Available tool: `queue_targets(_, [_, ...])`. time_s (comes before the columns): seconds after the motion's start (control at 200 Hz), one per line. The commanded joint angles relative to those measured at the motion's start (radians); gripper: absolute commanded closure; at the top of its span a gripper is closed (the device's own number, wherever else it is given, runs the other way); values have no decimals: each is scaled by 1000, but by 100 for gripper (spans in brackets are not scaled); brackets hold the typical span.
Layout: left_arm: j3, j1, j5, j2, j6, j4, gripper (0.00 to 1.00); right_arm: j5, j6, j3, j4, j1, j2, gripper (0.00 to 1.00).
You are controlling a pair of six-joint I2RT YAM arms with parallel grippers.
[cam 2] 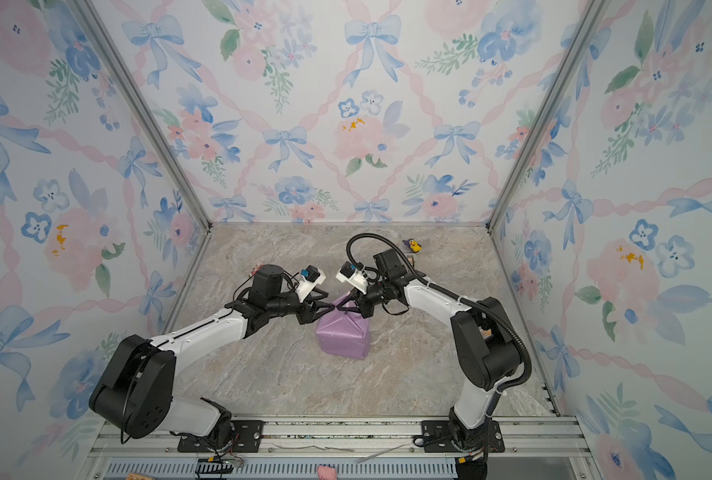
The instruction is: Wrap the gift box in paper
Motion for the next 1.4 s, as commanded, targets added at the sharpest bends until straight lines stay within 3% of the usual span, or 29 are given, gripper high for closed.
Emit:
queue_targets(0.0, [25,8,36,39,36,-42,49,-41,-59,28,-75,-6,24,95])
queue_targets(0.25, [19,9,9,67,44,-48,62,-45,-5,5,-35,-14,-1,84])
queue_targets(0.335, [17,10,0,61,44,-50,70,-44,48,-19,2,-22,-24,64])
queue_targets(0.445, [17,13,-15,53,43,-52,73,-44,126,-78,86,-35,-75,54])
queue_targets(1.04, [5,16,-14,37,29,-20,76,-73,411,-345,349,-142,-325,46])
queue_targets(1.21, [7,15,-14,35,27,-15,76,-79,499,-407,380,-183,-464,44])
queue_targets(1.335, [5,16,-7,34,21,-9,76,-79,636,-493,478,-262,-596,44])
queue_targets(1.395, [4,16,-6,32,17,-4,76,-21,667,-524,458,-304,-648,44])
